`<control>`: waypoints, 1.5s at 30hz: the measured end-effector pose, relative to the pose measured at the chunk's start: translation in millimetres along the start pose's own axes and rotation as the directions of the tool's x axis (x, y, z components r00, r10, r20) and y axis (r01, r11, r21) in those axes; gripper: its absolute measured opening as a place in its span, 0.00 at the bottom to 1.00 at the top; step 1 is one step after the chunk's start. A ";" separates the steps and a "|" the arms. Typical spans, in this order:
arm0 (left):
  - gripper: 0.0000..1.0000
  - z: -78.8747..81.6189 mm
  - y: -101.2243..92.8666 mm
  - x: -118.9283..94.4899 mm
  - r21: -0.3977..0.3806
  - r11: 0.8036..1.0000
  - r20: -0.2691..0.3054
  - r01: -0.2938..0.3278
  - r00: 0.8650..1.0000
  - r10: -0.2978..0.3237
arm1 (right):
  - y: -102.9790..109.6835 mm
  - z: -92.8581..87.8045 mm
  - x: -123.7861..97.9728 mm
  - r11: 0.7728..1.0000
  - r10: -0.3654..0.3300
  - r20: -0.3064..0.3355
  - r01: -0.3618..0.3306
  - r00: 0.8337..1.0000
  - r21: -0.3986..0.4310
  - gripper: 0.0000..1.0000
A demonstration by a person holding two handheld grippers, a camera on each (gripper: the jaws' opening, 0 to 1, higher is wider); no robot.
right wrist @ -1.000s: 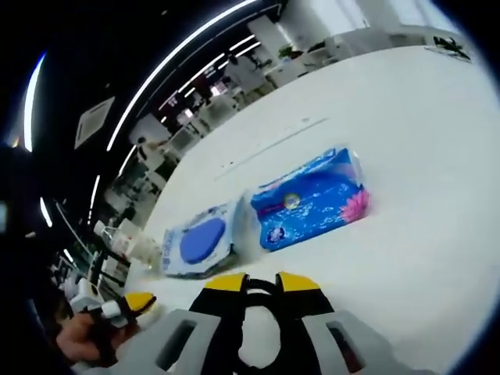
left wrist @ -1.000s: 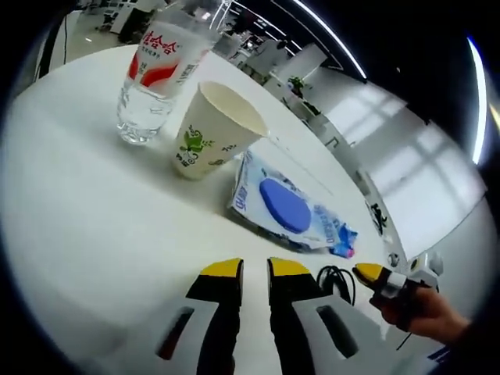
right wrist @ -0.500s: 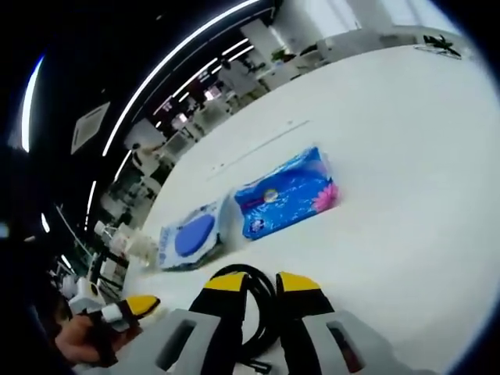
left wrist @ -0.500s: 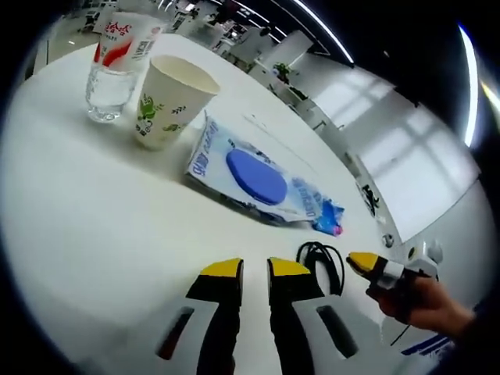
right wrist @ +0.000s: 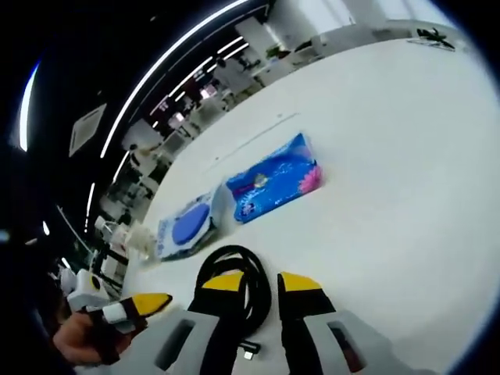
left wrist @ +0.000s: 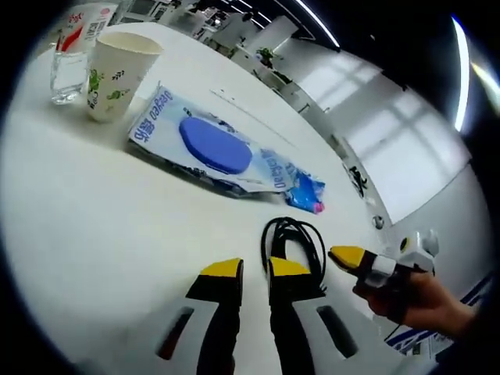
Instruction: Arrange the tabletop items into an orderly group along one side of the table until the central work area is clear of visible clutter.
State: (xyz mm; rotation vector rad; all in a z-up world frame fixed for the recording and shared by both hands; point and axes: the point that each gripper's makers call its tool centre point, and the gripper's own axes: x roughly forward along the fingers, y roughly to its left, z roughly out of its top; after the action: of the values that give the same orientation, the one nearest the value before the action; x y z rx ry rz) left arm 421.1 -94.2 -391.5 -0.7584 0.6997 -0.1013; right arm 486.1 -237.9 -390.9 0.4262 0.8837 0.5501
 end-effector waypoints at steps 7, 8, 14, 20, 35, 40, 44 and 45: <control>0.10 -19.4 -21.9 15.6 0.066 0.997 -0.054 0.033 0.998 -0.030 | 10.1 -11.6 -7.9 1.000 0.008 -0.016 -0.008 1.000 -0.002 0.14; 0.10 -20.1 -23.0 16.8 0.064 0.997 -0.055 0.037 0.998 -0.033 | 6.8 -12.8 -3.6 1.000 0.010 -0.021 -0.010 1.000 -0.005 0.14; 0.09 -28.3 -30.9 20.3 0.078 0.996 -0.076 0.034 0.997 -0.028 | 3.9 -20.4 1.0 1.000 0.016 -0.051 -0.017 0.999 -0.017 0.12; 0.05 -29.1 -28.6 25.8 0.080 0.996 -0.083 0.025 0.996 -0.018 | 0.2 -21.9 9.2 1.000 0.024 -0.064 -0.025 0.998 -0.018 0.05; 0.04 -20.5 -31.0 37.6 0.047 0.999 -0.059 0.009 0.998 -0.006 | 7.3 -5.3 16.9 0.998 0.035 -0.070 -0.038 0.997 -0.046 0.00; 0.04 -17.7 -29.9 38.0 0.040 0.999 -0.053 0.003 0.999 -0.001 | 7.0 -4.7 16.5 0.998 0.040 -0.070 -0.043 0.997 -0.044 0.01; 0.05 -14.0 -26.8 32.3 0.032 0.999 -0.042 -0.005 0.999 0.006 | 4.1 -2.8 13.8 0.999 0.038 -0.064 -0.040 0.997 -0.032 0.03; 0.06 -12.2 -25.9 29.3 0.034 0.999 -0.039 -0.008 0.999 0.009 | 3.9 -2.7 11.5 0.999 0.035 -0.063 -0.037 0.997 -0.030 0.03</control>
State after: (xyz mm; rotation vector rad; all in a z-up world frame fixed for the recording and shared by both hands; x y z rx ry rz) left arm 440.3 -130.1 -396.6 -0.7227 0.7366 -0.1205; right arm 488.7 -227.5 -397.2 0.3988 0.9278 0.6121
